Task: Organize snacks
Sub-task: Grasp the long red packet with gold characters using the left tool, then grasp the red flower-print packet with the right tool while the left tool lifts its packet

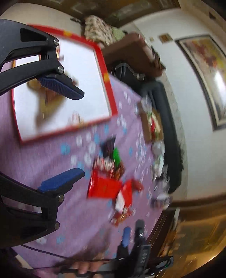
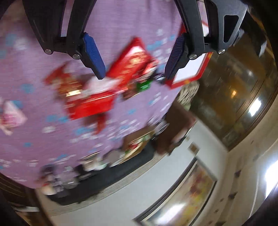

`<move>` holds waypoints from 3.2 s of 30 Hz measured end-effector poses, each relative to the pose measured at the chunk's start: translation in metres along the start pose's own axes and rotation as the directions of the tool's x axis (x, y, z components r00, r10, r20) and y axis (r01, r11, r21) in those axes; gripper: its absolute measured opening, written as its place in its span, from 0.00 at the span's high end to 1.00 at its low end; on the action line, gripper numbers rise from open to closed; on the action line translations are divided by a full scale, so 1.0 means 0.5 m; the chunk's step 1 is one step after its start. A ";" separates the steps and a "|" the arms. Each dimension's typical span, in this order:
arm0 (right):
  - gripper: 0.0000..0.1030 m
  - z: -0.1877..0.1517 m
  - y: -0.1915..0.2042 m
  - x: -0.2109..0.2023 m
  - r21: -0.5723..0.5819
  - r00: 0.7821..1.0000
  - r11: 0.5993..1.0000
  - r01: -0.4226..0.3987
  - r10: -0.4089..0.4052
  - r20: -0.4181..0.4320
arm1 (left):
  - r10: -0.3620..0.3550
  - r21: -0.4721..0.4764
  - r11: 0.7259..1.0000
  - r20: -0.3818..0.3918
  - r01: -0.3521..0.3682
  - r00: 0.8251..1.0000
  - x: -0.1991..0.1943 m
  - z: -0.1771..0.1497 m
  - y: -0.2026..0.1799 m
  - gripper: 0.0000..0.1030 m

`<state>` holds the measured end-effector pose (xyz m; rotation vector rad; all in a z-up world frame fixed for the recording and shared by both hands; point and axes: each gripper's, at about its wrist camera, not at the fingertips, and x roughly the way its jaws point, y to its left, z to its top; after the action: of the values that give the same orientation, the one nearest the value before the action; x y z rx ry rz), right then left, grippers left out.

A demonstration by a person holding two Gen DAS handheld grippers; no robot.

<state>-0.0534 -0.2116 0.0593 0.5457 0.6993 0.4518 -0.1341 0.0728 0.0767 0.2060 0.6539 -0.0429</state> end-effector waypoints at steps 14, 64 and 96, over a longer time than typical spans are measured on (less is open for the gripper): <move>0.29 0.053 -0.123 0.055 0.030 0.980 0.987 0.158 -0.153 -0.123 | -0.165 0.157 0.971 -0.102 0.179 0.981 0.109 0.078 -0.140 0.21; 0.62 0.029 -0.091 0.115 -0.198 0.918 0.914 0.353 -0.379 -0.112 | -0.355 0.019 0.930 -0.211 0.367 0.911 0.213 0.074 -0.181 0.53; 0.65 0.038 -0.078 0.048 -0.155 0.935 0.922 0.354 -0.346 0.077 | -0.171 -0.156 0.974 -0.021 0.166 0.985 0.032 0.006 0.025 0.53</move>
<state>-0.0159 -0.2344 0.0364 0.2630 0.6882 0.1580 -0.1184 0.0850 0.0713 0.0017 0.7050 -0.1517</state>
